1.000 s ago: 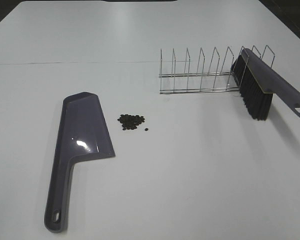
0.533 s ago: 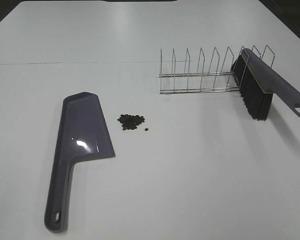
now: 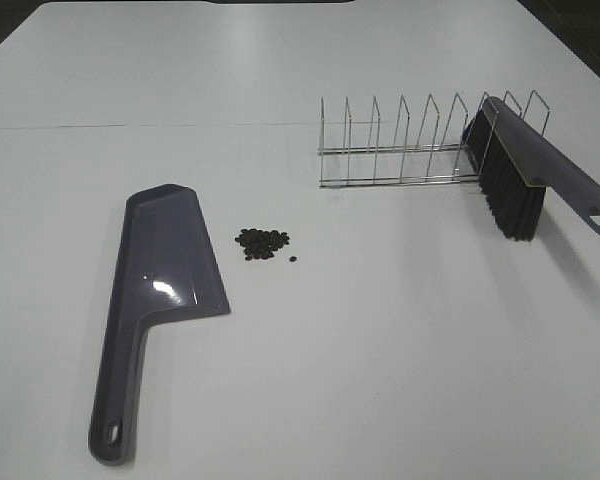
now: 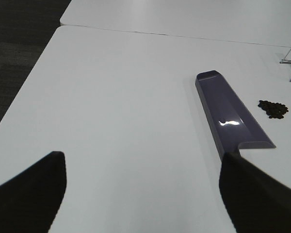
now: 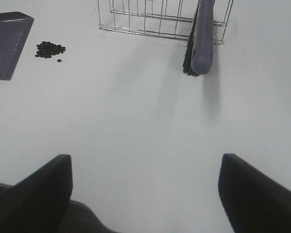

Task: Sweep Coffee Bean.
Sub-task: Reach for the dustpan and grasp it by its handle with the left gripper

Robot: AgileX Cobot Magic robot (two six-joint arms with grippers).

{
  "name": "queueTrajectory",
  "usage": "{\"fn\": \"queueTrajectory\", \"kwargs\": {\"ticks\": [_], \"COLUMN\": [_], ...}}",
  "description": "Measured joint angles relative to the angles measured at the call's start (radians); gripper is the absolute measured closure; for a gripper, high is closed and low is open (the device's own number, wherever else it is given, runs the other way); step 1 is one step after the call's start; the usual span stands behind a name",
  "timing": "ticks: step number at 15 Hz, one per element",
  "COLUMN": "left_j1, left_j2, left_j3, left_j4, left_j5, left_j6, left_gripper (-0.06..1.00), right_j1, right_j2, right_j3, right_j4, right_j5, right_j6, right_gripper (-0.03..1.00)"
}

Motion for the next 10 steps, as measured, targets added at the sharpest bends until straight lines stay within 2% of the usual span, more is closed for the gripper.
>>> {"fn": "queueTrajectory", "kwargs": {"ticks": [10], "left_j1": [0.0], "left_j2": [0.0], "left_j3": [0.0], "left_j4": [0.0], "left_j5": [0.0], "left_j6": [0.0], "left_gripper": [0.15], "right_j1": [0.0], "right_j2": [0.0], "right_j3": [0.0], "right_j4": [-0.002], "right_j5": [0.0], "right_j6": [0.0], "right_gripper": [0.24]}}
